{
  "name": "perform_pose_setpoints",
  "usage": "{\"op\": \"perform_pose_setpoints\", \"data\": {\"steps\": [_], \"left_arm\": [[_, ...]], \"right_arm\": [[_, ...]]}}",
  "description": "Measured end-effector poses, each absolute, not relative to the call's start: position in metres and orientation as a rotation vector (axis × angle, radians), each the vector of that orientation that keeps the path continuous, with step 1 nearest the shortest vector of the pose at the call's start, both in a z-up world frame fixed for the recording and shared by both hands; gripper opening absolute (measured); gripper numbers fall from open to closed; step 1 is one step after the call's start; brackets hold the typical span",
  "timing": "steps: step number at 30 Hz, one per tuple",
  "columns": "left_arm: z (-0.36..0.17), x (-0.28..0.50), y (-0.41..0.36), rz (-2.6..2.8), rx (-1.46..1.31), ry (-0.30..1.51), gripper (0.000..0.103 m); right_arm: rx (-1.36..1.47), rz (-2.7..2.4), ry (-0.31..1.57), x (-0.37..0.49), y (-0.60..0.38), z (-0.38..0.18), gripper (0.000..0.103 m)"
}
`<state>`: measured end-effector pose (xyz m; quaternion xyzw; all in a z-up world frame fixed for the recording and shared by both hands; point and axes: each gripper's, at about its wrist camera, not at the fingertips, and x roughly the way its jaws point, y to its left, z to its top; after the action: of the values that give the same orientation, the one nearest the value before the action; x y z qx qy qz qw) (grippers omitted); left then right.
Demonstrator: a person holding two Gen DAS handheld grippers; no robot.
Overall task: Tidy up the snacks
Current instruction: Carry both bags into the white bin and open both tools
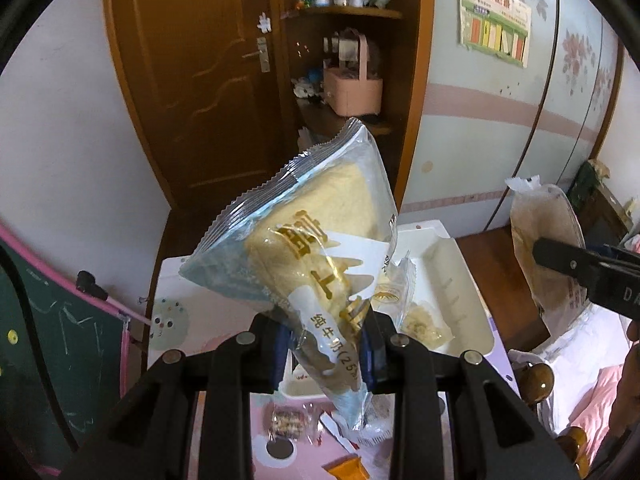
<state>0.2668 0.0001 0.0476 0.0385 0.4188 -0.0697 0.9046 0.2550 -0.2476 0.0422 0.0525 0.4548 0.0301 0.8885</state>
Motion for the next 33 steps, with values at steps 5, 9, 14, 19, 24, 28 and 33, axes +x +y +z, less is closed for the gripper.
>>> {"op": "perform_pose_setpoints", "data": {"steps": [5, 9, 14, 19, 24, 28, 33], "left_arm": [[0.015, 0.306, -0.005, -0.160, 0.083, 0.931, 0.027], [-0.007, 0.330, -0.008, -0.164, 0.094, 0.971, 0.027], [-0.029, 0.345, -0.015, -0.158, 0.126, 0.996, 0.030], [-0.033, 0.346, -0.014, -0.156, 0.133, 0.976, 0.082], [-0.022, 0.339, -0.014, -0.174, 0.121, 0.920, 0.091], [-0.022, 0.337, -0.013, -0.169, 0.100, 0.940, 0.091], [-0.016, 0.330, -0.008, -0.162, 0.076, 0.935, 0.091]], "right_arm": [[0.102, 0.011, 0.998, 0.282, -0.240, 0.019, 0.062], [0.103, -0.022, 1.053, 0.301, -0.233, -0.005, 0.062], [0.081, -0.051, 1.127, 0.320, -0.224, -0.035, 0.067], [0.095, -0.063, 1.170, 0.329, -0.220, -0.053, 0.071], [0.065, -0.086, 1.118, 0.327, -0.216, -0.046, 0.078], [0.057, -0.084, 1.094, 0.328, -0.214, -0.039, 0.079], [0.056, -0.070, 1.078, 0.324, -0.212, -0.032, 0.079]]}}
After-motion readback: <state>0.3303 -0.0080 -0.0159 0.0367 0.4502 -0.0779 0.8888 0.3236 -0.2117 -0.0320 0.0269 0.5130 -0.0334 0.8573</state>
